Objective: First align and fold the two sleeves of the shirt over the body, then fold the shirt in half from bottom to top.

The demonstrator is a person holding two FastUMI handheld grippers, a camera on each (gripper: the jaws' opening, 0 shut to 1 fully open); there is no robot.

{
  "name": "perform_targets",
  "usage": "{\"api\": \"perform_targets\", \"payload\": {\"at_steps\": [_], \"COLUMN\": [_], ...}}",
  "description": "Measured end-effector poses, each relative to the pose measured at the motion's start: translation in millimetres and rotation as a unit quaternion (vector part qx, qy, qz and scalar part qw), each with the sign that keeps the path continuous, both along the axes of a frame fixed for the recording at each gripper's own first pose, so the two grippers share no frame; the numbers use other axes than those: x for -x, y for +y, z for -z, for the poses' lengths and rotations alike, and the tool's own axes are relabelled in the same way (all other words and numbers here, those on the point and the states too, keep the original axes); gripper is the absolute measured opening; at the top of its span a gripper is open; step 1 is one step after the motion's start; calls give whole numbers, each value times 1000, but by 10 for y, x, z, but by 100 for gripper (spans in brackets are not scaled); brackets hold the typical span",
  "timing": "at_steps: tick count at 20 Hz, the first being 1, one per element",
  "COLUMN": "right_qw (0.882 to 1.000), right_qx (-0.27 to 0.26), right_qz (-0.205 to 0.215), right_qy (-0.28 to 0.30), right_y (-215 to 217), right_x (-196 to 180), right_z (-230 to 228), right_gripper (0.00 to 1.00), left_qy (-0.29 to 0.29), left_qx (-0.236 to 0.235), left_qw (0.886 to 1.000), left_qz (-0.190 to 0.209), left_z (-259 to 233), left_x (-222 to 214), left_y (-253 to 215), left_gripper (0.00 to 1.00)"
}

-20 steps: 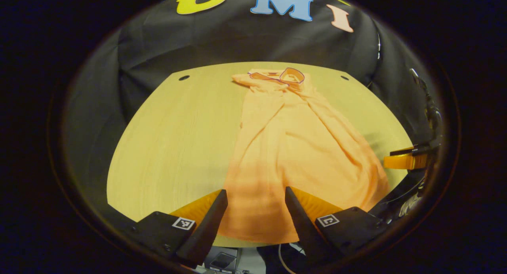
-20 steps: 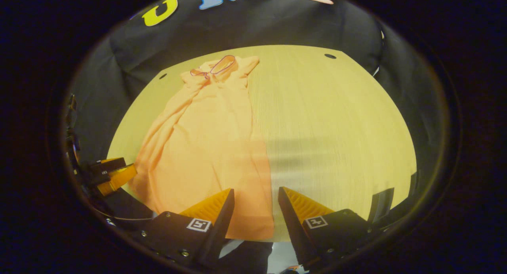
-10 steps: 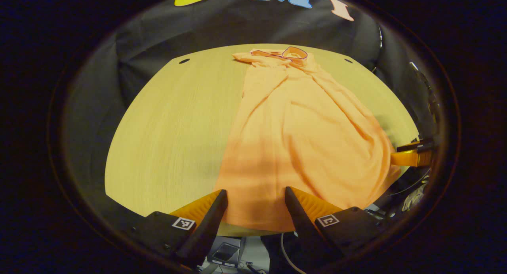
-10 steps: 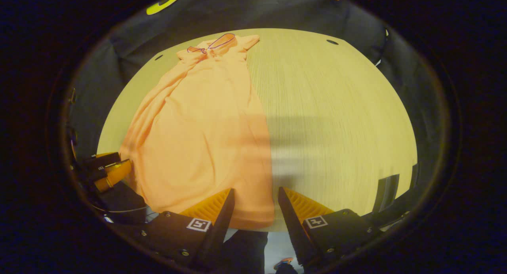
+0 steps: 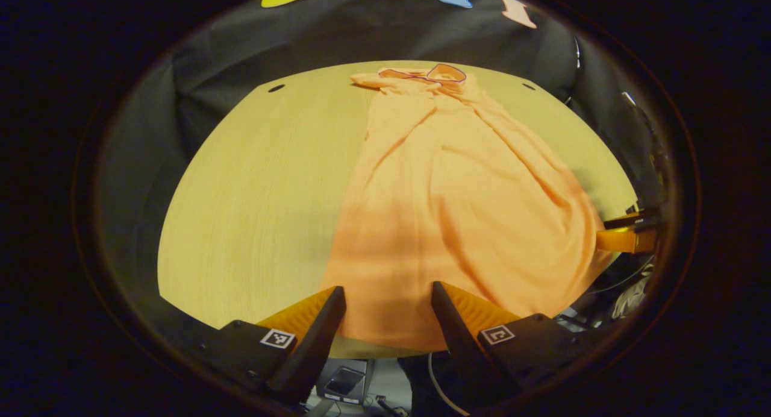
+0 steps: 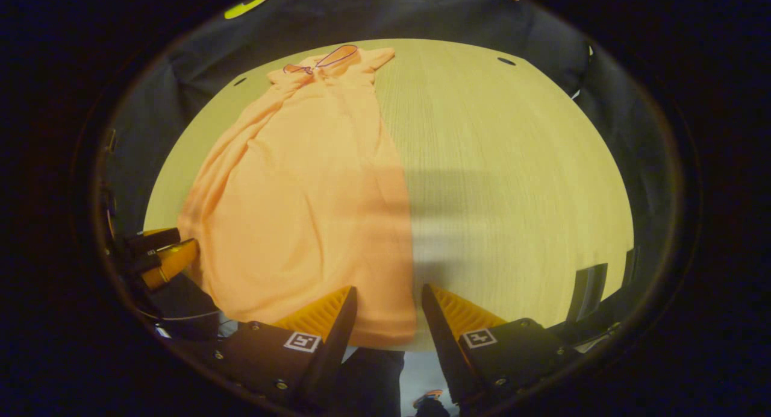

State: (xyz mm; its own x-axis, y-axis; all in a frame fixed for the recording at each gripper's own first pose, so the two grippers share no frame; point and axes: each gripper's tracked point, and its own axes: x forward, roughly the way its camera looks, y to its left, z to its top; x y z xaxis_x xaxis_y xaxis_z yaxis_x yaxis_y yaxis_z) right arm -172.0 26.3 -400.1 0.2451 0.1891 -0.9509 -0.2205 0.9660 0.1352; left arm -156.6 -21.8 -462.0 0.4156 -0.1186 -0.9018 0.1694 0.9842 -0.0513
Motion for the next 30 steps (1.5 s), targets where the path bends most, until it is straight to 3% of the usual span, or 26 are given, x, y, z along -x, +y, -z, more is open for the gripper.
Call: {"api": "perform_targets", "payload": {"at_steps": [1, 4, 7, 8, 9, 10, 12, 13, 23, 25, 30], "right_qw": [1000, 999, 1000, 1000, 1000, 1000, 1000, 1000, 1000, 1000, 998], "right_qx": [8, 24, 19, 17, 18, 21, 14, 14, 6, -1, -27], "right_qz": [-7, -34, -17, -8, -7, -13, -9, -9, -5, -3, 12], "right_qy": [0, -1, 3, 9, 12, 17, 17, 18, 5, -14, -63], "right_y": [7, 50, 46, 52, 56, 64, 130, 111, 132, 147, 220], "right_x": [18, 19, 0, 5, 12, 16, -40, 9, -139, -325, -1073], "right_z": [16, 46, 22, 26, 32, 28, 46, -2, -113, -226, -555], "right_gripper": [69, 69, 55, 37, 27, 28, 27, 0, 0, 0, 0], "left_qy": [0, -9, -15, -20, -18, -17, -12, -13, -24, -44, -96], "left_qx": [1, 4, 8, 9, 12, 13, 4, -2, 6, 10, 31], "left_qw": [1000, 1000, 1000, 1000, 1000, 1000, 1000, 1000, 999, 999, 994], "left_qz": [5, 19, 22, 11, -2, -8, -1, -1, -20, -26, -52], "left_z": [6, -20, -6, -14, -13, -30, 11, -19, -212, -383, -802], "left_x": [-5, -30, -47, -84, -80, -74, -4, -85, -220, -394, -1191], "left_y": [-9, -86, -112, -91, -78, -77, -91, -89, -61, -61, -65], "left_gripper": [98, 76, 59, 40, 21, 11, 11, 6, 7, 4, 6]}}
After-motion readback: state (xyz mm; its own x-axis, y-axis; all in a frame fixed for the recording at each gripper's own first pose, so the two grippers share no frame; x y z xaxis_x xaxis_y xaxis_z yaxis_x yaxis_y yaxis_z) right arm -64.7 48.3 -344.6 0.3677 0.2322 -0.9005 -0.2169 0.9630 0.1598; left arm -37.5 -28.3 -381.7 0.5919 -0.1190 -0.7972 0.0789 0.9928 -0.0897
